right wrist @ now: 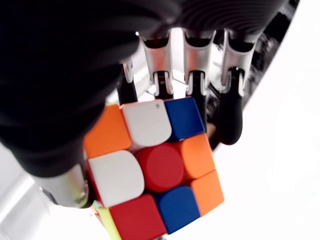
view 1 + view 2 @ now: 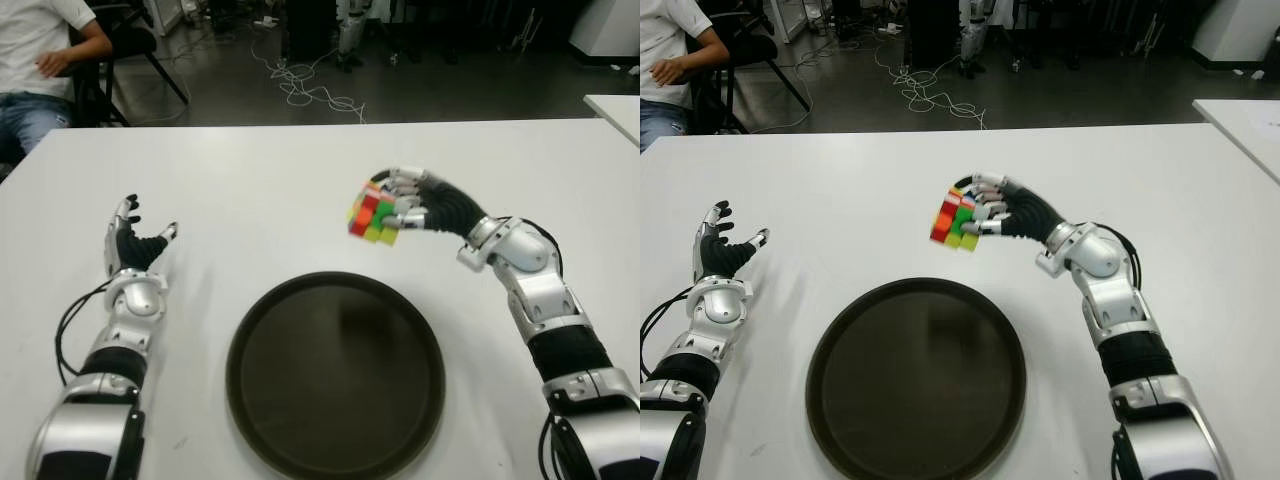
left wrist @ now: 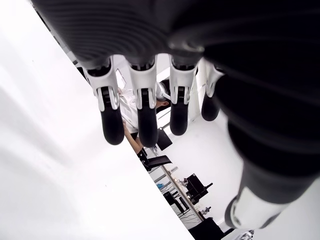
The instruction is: Pick up the Rubik's Cube and put it in the plate
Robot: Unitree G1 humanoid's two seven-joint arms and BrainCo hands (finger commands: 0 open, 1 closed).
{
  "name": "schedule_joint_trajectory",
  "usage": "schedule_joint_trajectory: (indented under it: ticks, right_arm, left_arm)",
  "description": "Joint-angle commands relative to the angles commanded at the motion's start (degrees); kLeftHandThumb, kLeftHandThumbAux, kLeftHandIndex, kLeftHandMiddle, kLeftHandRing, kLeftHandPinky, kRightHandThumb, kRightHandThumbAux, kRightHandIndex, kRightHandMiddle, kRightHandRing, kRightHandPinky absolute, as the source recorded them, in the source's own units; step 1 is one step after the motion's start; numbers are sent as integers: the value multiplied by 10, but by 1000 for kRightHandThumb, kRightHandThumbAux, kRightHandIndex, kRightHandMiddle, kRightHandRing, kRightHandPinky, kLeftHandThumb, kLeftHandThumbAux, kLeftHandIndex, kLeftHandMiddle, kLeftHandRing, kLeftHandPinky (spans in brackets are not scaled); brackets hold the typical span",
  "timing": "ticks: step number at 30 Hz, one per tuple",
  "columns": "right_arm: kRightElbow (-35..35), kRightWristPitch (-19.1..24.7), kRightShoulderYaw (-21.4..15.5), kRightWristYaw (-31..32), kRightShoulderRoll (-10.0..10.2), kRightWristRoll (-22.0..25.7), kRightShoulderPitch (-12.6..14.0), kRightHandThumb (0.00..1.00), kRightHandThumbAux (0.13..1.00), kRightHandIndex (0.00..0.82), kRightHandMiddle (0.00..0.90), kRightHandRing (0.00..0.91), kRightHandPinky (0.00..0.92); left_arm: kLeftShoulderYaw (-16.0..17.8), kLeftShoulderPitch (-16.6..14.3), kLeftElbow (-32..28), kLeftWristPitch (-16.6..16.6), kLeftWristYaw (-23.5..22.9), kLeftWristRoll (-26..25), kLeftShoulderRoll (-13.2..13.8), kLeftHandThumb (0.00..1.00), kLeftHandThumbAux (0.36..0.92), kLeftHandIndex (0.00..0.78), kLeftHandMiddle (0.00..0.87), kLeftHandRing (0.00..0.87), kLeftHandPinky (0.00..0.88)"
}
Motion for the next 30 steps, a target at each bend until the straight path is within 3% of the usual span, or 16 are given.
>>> schedule_joint_trajectory:
  ticks: [4,14,18,30]
  right_arm:
    - [-23,10,10,29,-1,8,8,686,731,430,769,817,833]
    - [-10,-39,38,79,-4,-2,10,683,734,431,762,789,784]
    - [-65,-21,54,85,0,-3,32,681,735,431,758,781,768]
    - [-70,-42,55,119,5,22,38,680,736,431,751,772,756]
  left_arm:
    - [-1,0,0,0,1,1,0,299,752,111,167,173,211]
    - [0,-1,0,-2,-4,-1,0,300,758,110,167,180,233]
    - [-1,0,0,0,-3,0,0,303,761,111,172,185,238]
    - [1,1,0,-4,0,-2,-1,306,756,114,175,186,234]
